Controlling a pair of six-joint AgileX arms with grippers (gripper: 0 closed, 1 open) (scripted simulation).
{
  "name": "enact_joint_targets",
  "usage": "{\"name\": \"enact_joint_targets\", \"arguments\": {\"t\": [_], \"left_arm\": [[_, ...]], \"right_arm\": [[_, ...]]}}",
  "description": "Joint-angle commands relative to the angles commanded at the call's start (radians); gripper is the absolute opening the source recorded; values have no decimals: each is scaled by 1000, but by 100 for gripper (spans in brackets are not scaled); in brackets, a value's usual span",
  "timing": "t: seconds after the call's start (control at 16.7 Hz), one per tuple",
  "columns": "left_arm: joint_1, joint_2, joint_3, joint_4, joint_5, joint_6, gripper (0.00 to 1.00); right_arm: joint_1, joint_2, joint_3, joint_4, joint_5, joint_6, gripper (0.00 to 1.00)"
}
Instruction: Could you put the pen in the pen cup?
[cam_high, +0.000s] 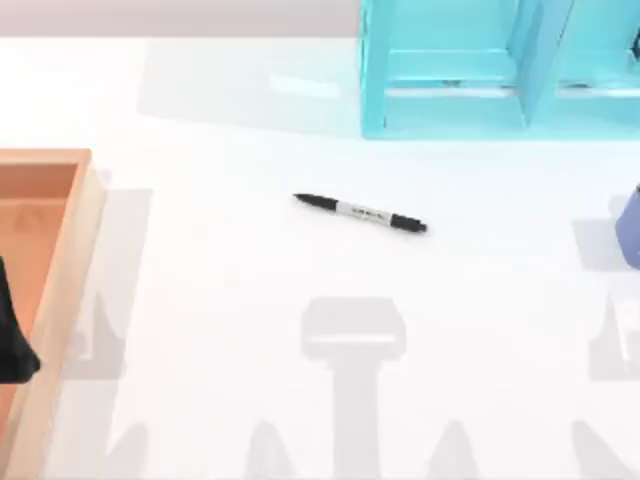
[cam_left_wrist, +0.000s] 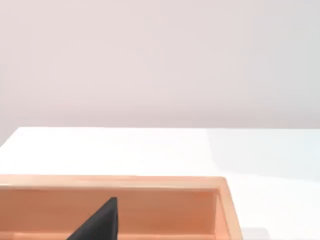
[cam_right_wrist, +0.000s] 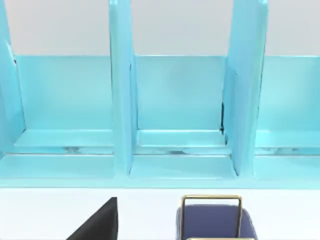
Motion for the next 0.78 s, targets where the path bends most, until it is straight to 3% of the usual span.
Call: {"name": "enact_joint_targets", "arguments": {"t": [0.36,0.78], "left_arm": [[0,0,0,0,0,0,100],[0,0,0,0,0,0,100]], "right_arm": [[51,96,96,-61,-17,-46,100],[247,664,612,-374,-53,-247,100]]}}
